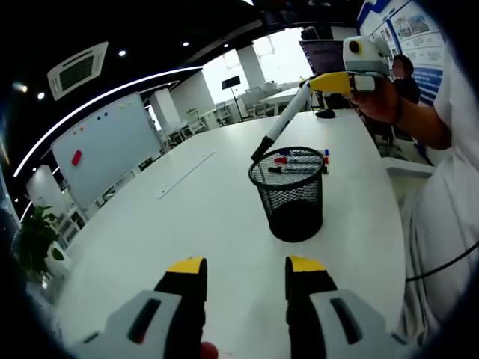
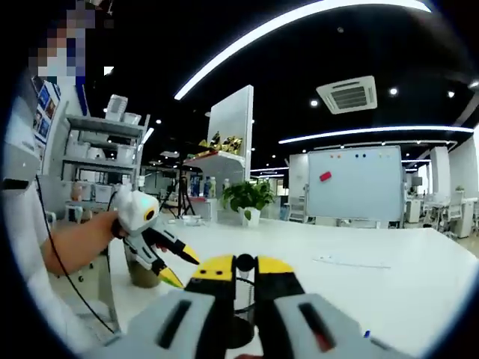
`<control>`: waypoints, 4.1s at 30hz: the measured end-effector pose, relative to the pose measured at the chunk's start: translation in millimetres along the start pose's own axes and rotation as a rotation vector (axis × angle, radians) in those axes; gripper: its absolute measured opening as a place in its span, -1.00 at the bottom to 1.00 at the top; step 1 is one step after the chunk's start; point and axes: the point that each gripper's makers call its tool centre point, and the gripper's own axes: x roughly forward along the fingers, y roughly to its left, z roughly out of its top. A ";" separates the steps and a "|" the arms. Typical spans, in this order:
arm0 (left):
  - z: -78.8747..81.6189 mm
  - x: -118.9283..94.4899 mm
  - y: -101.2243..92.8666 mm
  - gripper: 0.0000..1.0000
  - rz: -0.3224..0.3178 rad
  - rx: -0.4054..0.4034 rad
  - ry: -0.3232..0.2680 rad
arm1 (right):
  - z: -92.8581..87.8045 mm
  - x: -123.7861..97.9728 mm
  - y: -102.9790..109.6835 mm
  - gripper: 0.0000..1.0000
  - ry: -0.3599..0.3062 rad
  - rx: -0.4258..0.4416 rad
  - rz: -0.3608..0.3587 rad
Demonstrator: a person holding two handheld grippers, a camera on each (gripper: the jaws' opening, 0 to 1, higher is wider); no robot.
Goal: Pick up the whiteboard markers from the pen holder and place them facing the whiteboard neatly
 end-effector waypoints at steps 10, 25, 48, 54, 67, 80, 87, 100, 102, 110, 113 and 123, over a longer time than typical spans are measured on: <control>0.2 0.1 0.2 -0.12 0.000 0.002 0.000 | 4.2 -30.6 -57.0 -0.86 -0.048 -0.072 -0.221; 0.9 0.4 -0.3 -0.12 -0.001 0.001 0.002 | -9.3 -66.9 -103.4 -0.86 -0.047 -0.056 -0.402; -2.3 0.9 -0.8 -0.13 -0.001 0.007 0.012 | -29.7 -101.2 -134.7 -0.86 -0.035 -0.079 -0.616; -2.5 1.1 -1.1 -0.13 -0.002 0.006 0.013 | -36.4 -106.3 -138.8 -0.86 -0.013 -0.087 -0.647; -3.1 1.3 -1.1 -0.13 0.000 0.009 0.018 | -55.4 -117.5 -154.8 -0.86 0.048 -0.049 -0.723; -2.9 1.3 -0.7 -0.13 0.001 0.010 0.018 | -66.7 -115.9 -155.3 -0.86 0.085 -0.030 -0.721; -2.9 1.4 -0.2 -0.13 -0.001 0.010 0.018 | -79.6 -117.8 -161.2 -0.86 0.125 -0.026 -0.737; -2.5 1.6 -0.9 -0.12 -0.004 0.010 0.019 | -100.2 -110.3 -154.4 -0.85 0.175 -0.015 -0.712; -2.4 1.6 -1.1 -0.12 -0.004 0.011 0.019 | -103.0 -109.6 -153.6 -0.85 0.184 -0.012 -0.712; -1.7 1.0 -2.2 -0.12 -0.005 0.013 0.019 | -115.5 -109.5 -143.4 -0.85 0.238 -0.039 -0.716; -1.1 0.8 -2.5 -0.12 -0.003 0.015 0.017 | -119.7 -109.3 -138.7 -0.85 0.254 -0.030 -0.712; -0.2 0.4 -3.1 -0.12 -0.003 0.018 0.013 | -128.0 -113.8 -135.4 -0.84 0.297 -0.013 -0.712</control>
